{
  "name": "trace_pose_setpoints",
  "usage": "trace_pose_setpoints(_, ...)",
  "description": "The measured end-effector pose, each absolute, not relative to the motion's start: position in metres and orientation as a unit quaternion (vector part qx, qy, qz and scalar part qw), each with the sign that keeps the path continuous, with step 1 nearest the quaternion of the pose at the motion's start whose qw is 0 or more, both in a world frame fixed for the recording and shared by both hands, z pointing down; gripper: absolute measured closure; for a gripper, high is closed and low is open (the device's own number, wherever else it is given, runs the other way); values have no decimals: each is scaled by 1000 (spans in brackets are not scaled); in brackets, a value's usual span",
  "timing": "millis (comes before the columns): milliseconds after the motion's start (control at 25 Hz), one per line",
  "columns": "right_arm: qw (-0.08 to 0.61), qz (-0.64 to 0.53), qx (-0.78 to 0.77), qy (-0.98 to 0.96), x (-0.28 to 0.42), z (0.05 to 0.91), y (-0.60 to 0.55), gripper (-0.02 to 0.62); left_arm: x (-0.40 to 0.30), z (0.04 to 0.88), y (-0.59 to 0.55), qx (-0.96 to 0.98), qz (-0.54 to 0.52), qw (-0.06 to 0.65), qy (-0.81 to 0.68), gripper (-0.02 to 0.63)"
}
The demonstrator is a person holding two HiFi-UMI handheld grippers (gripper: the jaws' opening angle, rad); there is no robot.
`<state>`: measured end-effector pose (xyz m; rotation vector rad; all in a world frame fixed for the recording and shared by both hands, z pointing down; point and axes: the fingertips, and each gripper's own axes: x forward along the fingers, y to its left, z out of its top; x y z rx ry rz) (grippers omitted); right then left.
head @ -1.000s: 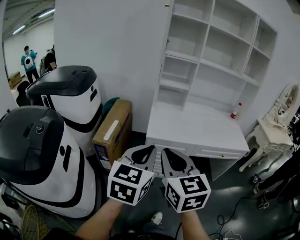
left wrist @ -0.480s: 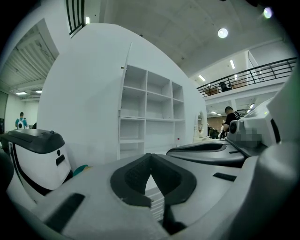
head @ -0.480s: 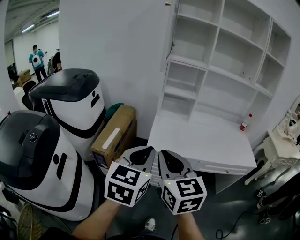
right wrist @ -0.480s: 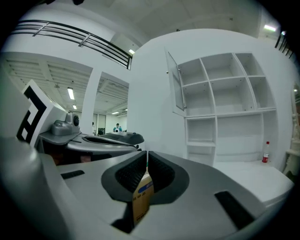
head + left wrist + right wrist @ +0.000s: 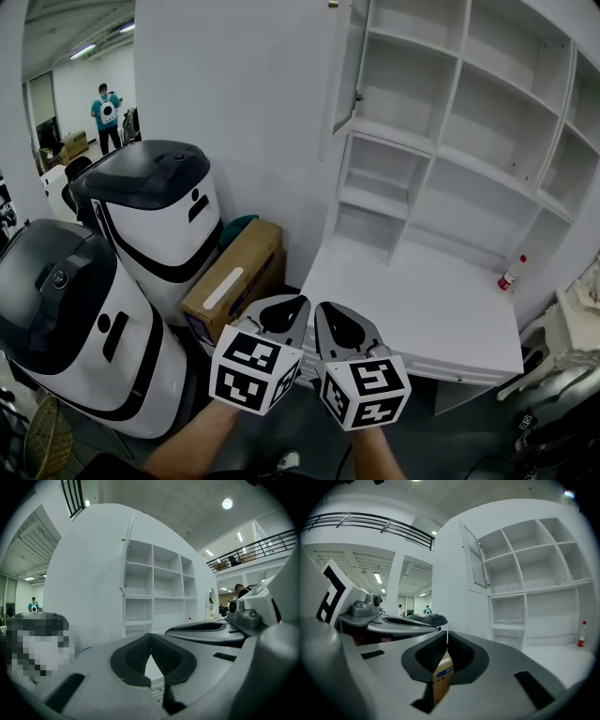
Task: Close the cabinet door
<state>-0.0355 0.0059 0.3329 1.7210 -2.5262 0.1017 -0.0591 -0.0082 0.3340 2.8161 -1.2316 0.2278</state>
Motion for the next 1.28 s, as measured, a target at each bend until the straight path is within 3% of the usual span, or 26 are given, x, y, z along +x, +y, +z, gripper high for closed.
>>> trace_pose_setpoints(1280,24,-38,545,-837,-17,260,-135,571,-33,292,-152,911,47,21,-408,595)
